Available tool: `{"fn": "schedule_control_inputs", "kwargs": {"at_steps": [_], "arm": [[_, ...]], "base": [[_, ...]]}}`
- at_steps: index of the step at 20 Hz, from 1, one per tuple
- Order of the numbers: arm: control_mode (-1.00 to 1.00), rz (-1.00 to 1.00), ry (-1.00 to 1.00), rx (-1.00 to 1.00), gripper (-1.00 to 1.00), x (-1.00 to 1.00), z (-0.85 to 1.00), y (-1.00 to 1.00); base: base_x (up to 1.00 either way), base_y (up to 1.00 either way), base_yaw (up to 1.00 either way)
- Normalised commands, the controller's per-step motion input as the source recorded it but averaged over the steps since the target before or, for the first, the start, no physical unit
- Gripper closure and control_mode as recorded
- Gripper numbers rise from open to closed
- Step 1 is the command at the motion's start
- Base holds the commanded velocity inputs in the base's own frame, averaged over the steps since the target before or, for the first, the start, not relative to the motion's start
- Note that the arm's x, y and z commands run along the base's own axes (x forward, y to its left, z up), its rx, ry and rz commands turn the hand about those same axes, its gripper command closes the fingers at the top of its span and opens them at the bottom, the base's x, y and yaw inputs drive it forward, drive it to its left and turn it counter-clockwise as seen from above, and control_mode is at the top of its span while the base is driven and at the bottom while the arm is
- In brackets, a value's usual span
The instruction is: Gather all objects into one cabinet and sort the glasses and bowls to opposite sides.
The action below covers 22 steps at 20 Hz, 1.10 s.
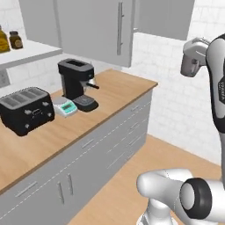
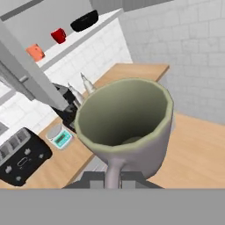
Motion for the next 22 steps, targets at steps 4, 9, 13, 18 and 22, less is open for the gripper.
{"fn": "schedule_control_inputs", "kwargs": {"at_steps": [4, 9, 13, 18, 22], "arm": [[1.0, 0.0, 0.0, 0.0, 1.0, 0.0, 0.0, 0.0], [1.0, 0.0, 0.0, 0.0, 1.0, 0.0, 0.0, 0.0], [1.0, 0.0, 0.0, 0.0, 1.0, 0.0, 0.0, 0.0], [1.0, 0.0, 0.0, 0.0, 1.0, 0.0, 0.0, 0.0], [1.0, 0.0, 0.0, 0.0, 1.0, 0.0, 0.0, 0.0]], "base": [[0.45, -0.66, 0.03], [0.37, -0.63, 0.19], [0.29, -0.31, 0.34], [0.22, -0.05, 0.45], [0.24, -0.39, 0.42]]}}
